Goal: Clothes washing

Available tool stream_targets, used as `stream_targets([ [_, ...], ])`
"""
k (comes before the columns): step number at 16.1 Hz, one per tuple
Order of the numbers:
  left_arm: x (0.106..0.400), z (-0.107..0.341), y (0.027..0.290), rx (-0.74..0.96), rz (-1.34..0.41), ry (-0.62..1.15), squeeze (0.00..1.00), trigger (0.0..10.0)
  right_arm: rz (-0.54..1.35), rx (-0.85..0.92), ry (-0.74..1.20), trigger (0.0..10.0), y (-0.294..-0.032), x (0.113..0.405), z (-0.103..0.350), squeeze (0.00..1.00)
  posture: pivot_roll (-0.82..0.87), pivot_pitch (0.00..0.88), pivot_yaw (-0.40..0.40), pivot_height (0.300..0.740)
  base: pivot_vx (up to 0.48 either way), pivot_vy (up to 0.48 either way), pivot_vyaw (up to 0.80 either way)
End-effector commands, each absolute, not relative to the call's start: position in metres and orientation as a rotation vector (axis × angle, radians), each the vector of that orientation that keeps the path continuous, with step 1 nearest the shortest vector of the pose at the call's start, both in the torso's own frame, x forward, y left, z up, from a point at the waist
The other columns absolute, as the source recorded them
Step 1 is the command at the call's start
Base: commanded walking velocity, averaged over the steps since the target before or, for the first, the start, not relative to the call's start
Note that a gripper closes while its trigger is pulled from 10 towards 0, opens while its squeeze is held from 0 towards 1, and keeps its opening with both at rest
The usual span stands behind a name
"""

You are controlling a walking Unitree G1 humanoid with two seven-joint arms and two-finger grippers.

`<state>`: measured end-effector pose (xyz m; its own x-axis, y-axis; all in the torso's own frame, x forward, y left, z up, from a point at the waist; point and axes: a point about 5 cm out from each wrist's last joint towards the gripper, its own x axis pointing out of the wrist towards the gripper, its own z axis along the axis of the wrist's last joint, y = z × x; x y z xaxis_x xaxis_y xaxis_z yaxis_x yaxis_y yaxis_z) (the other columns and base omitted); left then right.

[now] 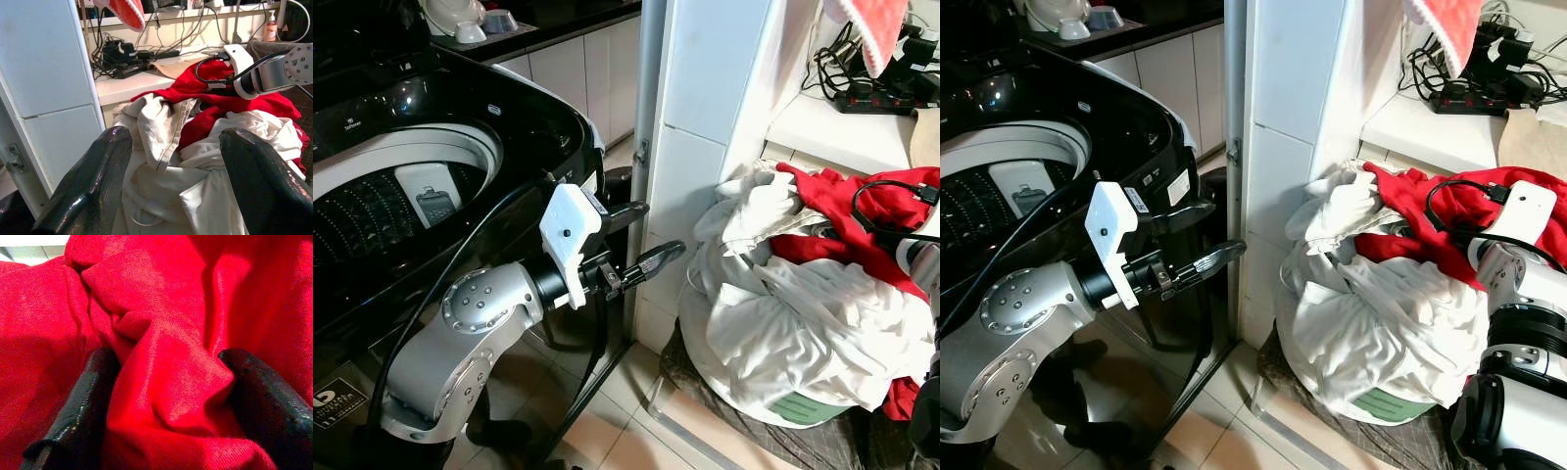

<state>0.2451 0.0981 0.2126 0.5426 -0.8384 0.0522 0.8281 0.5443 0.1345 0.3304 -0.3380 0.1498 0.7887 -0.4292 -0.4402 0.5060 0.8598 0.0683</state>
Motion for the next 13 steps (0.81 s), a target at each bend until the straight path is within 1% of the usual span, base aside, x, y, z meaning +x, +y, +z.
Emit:
stream_targets([
  [1, 0.243, 0.215, 0.097, 0.116, -1.007, -0.113, 0.0, 10.0, -0.485, 0.235, 0.417, 0.0, -0.332, 0.335, 0.151, 0.0, 0.0, 0.002, -0.005, 0.74, 0.0, 0.0, 0.0],
  [8, 0.245, 0.216, 0.099, 0.121, -0.976, -0.126, 0.0, 10.0, -0.488, 0.186, 0.344, 0.0, -0.329, 0.338, 0.171, 0.0, 0.0, 0.004, -0.011, 0.74, 0.0, 0.0, 0.0],
  [13, 0.246, 0.217, 0.098, 0.12, -0.974, -0.129, 0.0, 10.0, -0.472, 0.207, 0.337, 0.0, -0.324, 0.337, 0.173, 0.0, -0.01, 0.005, -0.008, 0.74, 0.0, 0.0, 0.0],
])
